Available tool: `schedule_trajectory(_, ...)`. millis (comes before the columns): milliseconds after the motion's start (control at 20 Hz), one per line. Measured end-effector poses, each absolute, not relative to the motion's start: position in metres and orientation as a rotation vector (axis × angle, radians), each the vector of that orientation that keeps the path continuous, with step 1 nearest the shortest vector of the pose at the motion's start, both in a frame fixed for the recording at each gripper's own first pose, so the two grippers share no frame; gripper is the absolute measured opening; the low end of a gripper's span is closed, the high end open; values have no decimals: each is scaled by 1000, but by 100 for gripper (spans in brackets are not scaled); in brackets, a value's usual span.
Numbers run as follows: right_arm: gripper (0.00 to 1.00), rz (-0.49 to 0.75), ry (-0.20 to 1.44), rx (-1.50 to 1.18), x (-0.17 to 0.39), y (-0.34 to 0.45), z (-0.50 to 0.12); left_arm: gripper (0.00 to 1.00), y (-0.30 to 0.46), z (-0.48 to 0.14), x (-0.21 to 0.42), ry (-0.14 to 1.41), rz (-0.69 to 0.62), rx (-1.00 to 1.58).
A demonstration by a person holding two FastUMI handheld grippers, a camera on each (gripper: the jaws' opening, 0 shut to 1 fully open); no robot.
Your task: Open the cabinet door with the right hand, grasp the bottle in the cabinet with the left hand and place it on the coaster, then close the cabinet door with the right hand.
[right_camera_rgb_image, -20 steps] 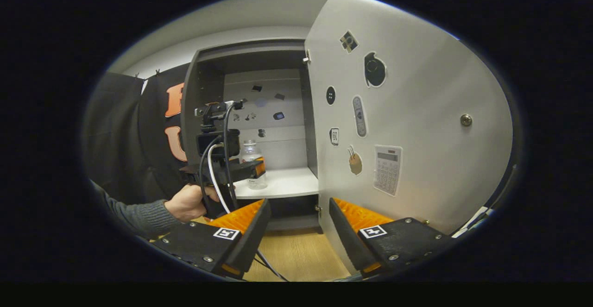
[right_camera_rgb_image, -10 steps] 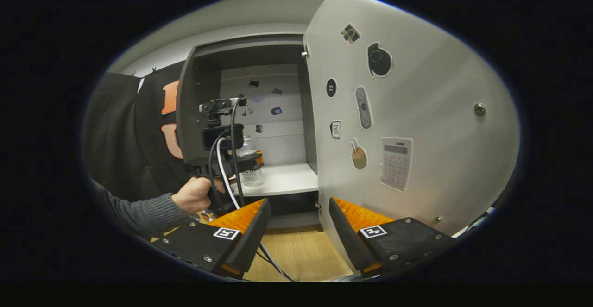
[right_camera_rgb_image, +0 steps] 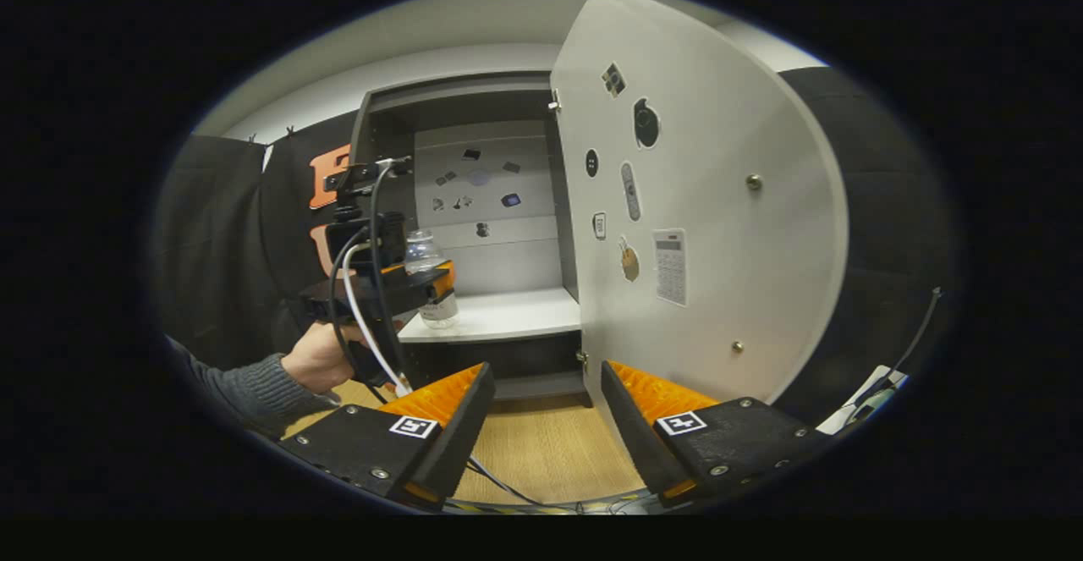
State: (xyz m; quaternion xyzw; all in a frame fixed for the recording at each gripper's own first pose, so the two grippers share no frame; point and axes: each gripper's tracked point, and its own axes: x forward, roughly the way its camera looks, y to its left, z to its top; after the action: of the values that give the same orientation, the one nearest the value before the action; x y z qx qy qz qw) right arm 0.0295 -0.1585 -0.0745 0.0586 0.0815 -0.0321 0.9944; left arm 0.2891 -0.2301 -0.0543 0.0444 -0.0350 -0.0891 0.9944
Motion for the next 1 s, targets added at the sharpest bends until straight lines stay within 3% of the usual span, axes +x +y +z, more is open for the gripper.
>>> schedule_trajectory(200, 79, -45, 184, 134, -2, -163, -85, 84, -205, -72, 229, -102, -116, 123)
schedule_trajectory(500, 80, -16, 238, 160, -42, -155, -111, 84, -165, -156, 157, 2, -62, 109)
schedule_trajectory(1000, 80, 62, 394, 162, -46, -119, -172, 83, -125, -316, 110, 202, -13, 91)
